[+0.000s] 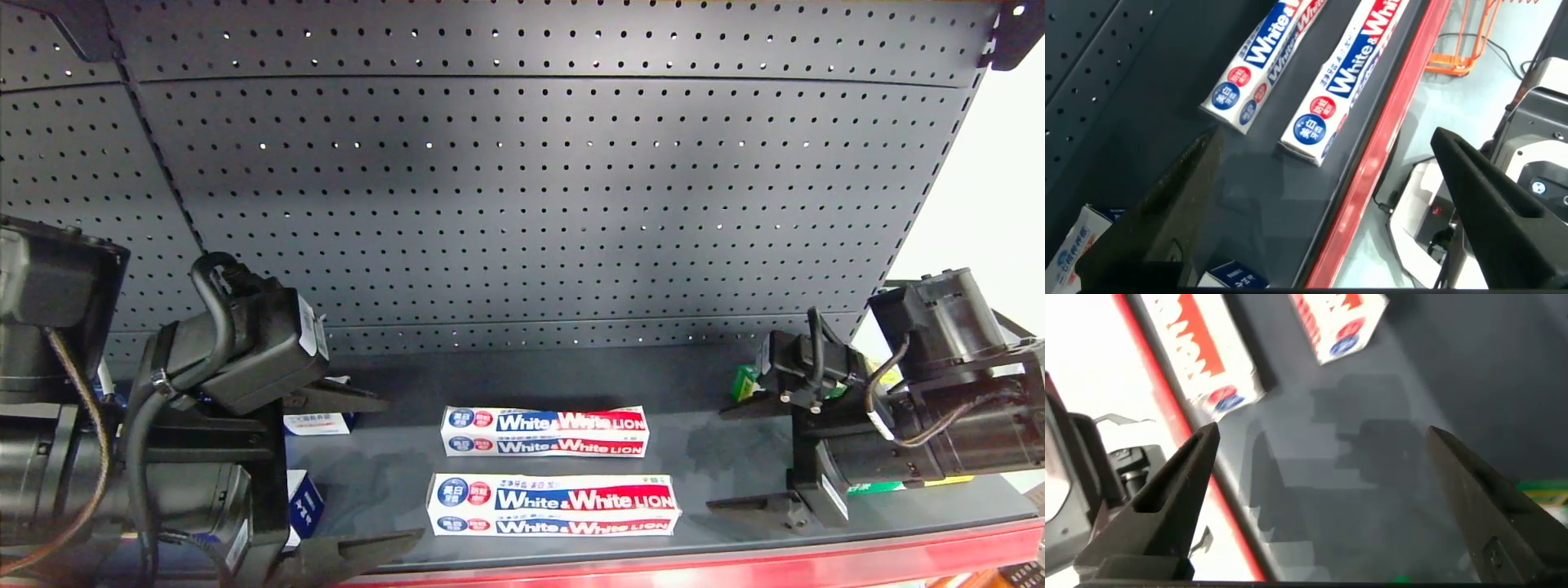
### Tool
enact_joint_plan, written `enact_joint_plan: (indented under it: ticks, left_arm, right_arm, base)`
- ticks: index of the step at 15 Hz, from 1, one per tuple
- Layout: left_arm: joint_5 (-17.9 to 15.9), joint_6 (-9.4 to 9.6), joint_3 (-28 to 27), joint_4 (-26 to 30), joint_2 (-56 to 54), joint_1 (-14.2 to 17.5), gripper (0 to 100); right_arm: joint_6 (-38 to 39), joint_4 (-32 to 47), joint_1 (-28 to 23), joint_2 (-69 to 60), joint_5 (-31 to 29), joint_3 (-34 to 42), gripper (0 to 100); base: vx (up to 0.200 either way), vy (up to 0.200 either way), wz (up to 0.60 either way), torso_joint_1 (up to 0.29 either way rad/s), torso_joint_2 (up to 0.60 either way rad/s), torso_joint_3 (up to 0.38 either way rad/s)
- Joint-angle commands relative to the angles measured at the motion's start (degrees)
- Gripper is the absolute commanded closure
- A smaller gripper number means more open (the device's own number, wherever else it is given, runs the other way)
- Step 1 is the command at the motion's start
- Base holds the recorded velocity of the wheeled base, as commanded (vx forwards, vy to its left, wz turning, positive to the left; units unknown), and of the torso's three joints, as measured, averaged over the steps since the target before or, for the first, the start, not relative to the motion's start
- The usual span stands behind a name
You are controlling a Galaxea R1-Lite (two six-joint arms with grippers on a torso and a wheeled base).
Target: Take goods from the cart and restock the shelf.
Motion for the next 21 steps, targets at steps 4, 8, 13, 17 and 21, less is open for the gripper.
enact_joint_plan:
  ticks: [4,8,13,17,21]
  left_arm:
    - [0.0,-0.01,-0.3,-0.1,0.0,0.0,0]
    - [0.1,-0.01,-1.5,-0.1,0.2,0.0,0]
    - [0.1,-0.01,-1.8,-0.1,0.3,0.0,0]
    - [0.1,-0.01,-2.1,-0.1,0.3,0.2,0]
    - [0.1,-0.01,-2.1,-0.1,0.3,0.2,0]
  right_arm:
    - [0.0,-0.1,0.2,-0.2,-0.2,1.2,0]
    - [0.0,-0.1,0.2,2.2,-0.2,-0.5,0]
    - [0.0,-0.1,0.9,4.6,-0.2,-2.6,0]
    - [0.0,-0.2,1.4,6.6,-0.2,-4.1,0]
    - [0.0,-0.2,2.1,7.6,-2.5,-5.4,0]
  base:
    - [0.0,0.0,0.0,0.0,0.0,0.0]
    - [0.0,0.0,0.0,0.0,0.0,0.0]
    - [0.0,0.0,0.0,0.0,0.0,0.0]
    - [0.0,0.0,0.0,0.0,0.0,0.0]
    - [0.0,0.0,0.0,0.0,0.0,0.0]
